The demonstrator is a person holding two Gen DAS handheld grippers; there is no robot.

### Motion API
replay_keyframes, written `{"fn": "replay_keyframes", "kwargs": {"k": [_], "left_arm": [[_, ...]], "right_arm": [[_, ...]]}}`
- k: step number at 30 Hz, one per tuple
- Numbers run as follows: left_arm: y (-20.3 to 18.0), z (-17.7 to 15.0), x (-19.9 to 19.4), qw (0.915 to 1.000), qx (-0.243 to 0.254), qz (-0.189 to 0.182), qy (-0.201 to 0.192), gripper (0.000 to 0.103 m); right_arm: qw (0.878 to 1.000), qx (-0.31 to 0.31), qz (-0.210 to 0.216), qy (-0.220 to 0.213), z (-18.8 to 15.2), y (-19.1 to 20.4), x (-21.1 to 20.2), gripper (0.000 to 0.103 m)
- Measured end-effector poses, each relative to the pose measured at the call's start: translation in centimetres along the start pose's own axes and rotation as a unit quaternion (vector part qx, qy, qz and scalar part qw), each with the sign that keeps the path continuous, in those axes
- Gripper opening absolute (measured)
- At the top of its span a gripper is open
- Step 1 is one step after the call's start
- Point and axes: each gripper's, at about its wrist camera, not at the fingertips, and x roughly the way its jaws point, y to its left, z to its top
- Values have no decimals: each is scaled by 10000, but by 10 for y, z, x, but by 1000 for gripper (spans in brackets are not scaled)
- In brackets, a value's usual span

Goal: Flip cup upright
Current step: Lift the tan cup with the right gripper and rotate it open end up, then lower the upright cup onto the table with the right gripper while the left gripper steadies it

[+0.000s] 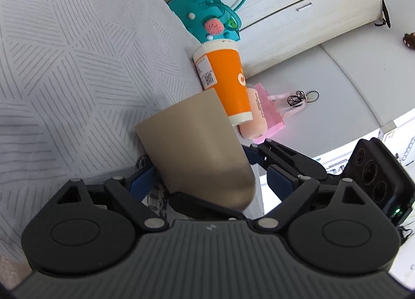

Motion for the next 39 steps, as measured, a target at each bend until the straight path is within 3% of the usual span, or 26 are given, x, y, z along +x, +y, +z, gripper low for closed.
{"fn": "replay_keyframes", "kwargs": {"k": [11, 15, 21, 32, 35, 37, 39], "left_arm": [[-5, -3, 0, 9984, 453, 244, -226, 91], [-3, -1, -2, 9984, 497, 141, -239, 90], [-10, -2, -9, 9949, 928, 113, -390, 89], [-22, 1, -24, 9783, 1886, 388, -765, 79], [-26, 3, -26, 9702, 2218, 484, -842, 78], [-31, 6, -27, 9633, 2487, 572, -827, 76], [-31, 12, -28, 9621, 2558, 572, -748, 76]], "right_arm": [[9992, 368, 16, -161, -6, -3, -1, 83], [9984, 483, 17, -283, -9, -3, -3, 83], [9976, 132, -94, -668, -14, 4, -8, 83], [9965, 48, -274, -789, -2, 5, -4, 82], [9956, 34, -333, -876, 2, 5, -1, 82], [9951, 25, -381, -907, 5, 5, 2, 82], [9943, -33, -492, -946, 8, 7, 4, 82]]}}
